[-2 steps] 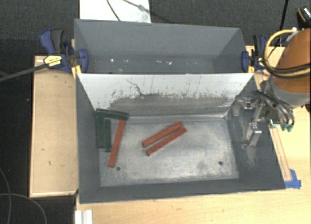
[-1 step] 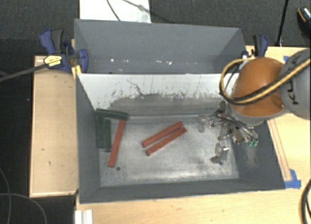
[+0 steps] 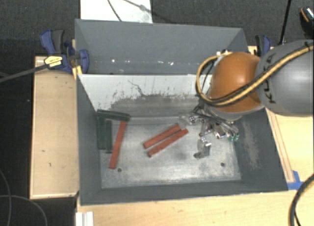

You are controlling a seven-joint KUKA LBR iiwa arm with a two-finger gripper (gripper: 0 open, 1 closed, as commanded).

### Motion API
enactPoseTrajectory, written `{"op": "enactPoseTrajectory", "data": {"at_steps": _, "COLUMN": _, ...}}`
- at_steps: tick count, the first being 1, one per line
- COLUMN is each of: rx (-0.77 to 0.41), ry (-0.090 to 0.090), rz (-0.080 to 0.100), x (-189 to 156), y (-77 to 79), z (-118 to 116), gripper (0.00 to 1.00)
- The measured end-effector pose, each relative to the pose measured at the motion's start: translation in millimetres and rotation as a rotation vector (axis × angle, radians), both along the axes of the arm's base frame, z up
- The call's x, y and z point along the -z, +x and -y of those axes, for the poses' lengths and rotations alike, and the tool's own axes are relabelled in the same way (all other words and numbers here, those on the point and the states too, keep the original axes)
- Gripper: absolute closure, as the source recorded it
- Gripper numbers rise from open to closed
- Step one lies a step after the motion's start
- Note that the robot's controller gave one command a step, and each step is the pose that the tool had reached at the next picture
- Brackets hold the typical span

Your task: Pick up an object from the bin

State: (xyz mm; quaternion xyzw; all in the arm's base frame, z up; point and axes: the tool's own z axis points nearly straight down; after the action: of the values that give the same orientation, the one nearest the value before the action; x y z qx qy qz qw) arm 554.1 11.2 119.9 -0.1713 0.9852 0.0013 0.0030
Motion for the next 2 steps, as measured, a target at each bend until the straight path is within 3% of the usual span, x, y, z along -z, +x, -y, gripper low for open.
{"op": "enactPoseTrajectory", "data": {"at_steps": 1, "rx": -0.109, "ry": 0.0, "rz": 0.0, "x": 51.1, "y": 20.4, "z": -64.4, "gripper": 0.0}}
{"op": "enactPoseTrajectory", "data": {"at_steps": 2, "rx": -0.107, "ry": -0.003, "rz": 0.0, "x": 48.4, "y": 20.9, "z": -61.0, "gripper": 1.0}}
